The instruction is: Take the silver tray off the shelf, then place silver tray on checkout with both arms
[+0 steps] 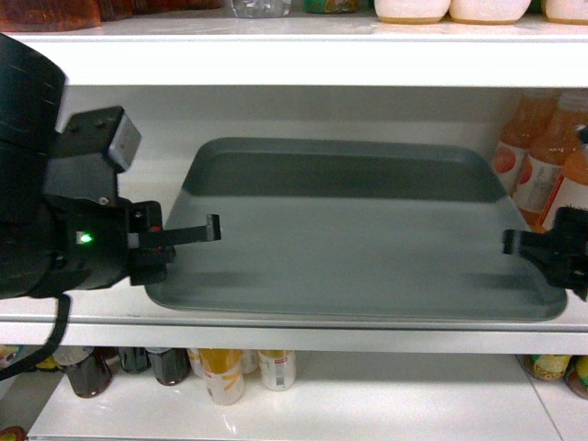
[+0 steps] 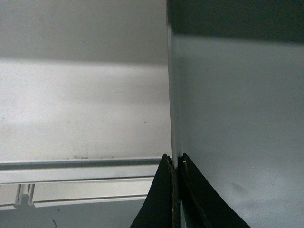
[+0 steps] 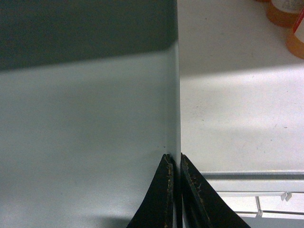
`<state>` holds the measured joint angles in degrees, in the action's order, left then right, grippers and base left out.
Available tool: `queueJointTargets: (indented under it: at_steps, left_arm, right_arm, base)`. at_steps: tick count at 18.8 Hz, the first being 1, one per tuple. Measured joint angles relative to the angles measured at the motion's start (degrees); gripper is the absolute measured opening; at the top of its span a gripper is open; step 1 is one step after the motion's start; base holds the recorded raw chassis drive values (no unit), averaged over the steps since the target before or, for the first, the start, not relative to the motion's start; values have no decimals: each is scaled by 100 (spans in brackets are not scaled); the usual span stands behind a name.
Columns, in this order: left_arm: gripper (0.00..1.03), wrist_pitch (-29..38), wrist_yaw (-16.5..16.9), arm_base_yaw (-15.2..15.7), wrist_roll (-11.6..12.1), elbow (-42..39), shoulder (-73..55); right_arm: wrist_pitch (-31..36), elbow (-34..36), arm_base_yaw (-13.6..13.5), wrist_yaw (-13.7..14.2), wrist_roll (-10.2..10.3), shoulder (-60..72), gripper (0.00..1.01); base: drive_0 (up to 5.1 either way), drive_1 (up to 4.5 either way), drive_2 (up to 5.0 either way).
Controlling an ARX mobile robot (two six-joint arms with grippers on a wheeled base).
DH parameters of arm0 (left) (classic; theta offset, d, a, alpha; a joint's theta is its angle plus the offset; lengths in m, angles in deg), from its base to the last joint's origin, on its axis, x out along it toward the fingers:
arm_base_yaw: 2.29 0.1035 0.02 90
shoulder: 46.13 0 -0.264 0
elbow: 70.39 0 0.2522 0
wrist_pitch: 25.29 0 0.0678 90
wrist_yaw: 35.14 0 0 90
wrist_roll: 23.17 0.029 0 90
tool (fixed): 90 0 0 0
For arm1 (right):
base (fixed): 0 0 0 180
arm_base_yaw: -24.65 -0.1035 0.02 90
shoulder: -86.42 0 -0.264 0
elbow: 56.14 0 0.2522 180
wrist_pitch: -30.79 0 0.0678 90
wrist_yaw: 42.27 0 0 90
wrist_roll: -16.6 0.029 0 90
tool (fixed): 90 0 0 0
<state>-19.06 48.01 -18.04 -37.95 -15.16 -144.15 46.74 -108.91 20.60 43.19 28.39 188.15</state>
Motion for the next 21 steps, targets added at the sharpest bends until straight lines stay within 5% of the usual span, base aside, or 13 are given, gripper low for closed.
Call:
queueJointTargets:
  at_steps: [6,21]
  left_arm:
    - [2,-361,-350,-468,-146,-1799,1888]
    - [2,-304,-404,-483,-149,-1869,1993]
  right_arm:
    - [-356,1932,35,-295,20,-2240,2]
    - [-315,1910,31,-343,17,-2312,2]
  base:
    - [0,0,0]
    - [0,-26,26]
